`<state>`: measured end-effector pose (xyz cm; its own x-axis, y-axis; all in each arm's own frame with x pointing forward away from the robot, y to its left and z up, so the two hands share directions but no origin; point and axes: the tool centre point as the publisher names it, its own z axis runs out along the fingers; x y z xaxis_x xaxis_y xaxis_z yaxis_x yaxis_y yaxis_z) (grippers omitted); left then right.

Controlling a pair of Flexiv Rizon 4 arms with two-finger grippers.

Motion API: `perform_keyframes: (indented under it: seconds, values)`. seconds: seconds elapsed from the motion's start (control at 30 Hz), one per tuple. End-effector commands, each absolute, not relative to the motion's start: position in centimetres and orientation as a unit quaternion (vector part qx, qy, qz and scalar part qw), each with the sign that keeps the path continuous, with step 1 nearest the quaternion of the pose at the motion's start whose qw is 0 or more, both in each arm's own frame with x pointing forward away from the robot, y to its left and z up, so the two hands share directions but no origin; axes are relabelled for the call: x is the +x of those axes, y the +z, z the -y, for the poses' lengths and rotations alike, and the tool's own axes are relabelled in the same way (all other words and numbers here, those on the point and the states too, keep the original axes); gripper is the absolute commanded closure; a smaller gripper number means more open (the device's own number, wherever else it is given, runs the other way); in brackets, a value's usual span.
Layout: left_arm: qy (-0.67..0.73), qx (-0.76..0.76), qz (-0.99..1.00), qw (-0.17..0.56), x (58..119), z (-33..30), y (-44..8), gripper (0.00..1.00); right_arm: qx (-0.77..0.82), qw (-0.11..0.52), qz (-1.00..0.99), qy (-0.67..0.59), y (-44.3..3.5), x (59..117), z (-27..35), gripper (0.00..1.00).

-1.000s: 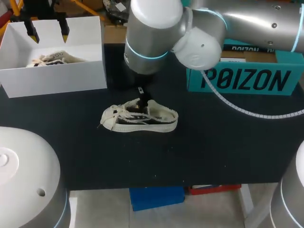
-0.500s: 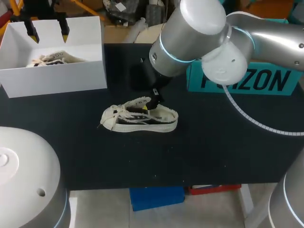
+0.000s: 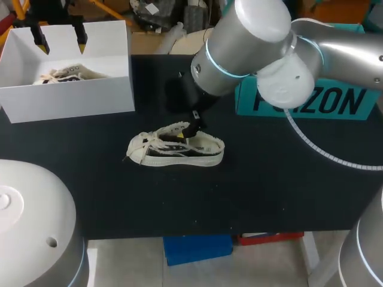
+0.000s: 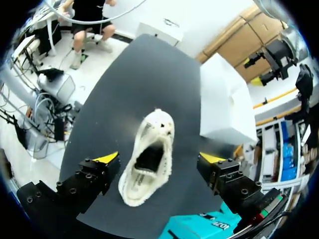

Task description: Take the shoe out of the shoebox, open the shoe tongue, remove and reinsert the insole, then place the shoe into the shoebox

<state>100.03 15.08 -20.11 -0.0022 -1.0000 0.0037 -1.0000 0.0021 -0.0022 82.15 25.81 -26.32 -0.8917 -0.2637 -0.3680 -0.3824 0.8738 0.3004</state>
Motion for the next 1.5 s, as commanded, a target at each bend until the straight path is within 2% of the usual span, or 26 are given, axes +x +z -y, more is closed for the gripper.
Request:
perform_keyframes:
  seconds: [0.03, 0.37, 0.6, 1.17, 1.5]
  values:
    - [0.001, 0.707, 0.708, 0.001, 100.0, -15.1, -20.1, 0.0, -0.108, 0.172, -0.947, 0.25, -26.6, 80.9, -23.5, 0.0]
    - [0.001, 0.707, 0.708, 0.001, 100.0, -15.1, -20.1, 0.0, 0.011, 0.168, -0.914, 0.369, -28.5, 81.0, -21.1, 0.0]
    - [0.001, 0.707, 0.708, 0.001, 100.0, -15.1, -20.1, 0.0, 0.051, 0.171, -0.896, 0.406, -31.4, 81.7, -19.3, 0.0]
    - [0.001, 0.707, 0.708, 0.001, 100.0, -15.1, -20.1, 0.0, 0.024, 0.15, -0.869, 0.47, -35.7, 84.5, -15.4, 0.0]
    - [0.001, 0.707, 0.708, 0.001, 100.0, -15.1, -20.1, 0.0, 0.015, 0.128, -0.855, 0.502, -38.6, 85.3, -15.4, 0.0]
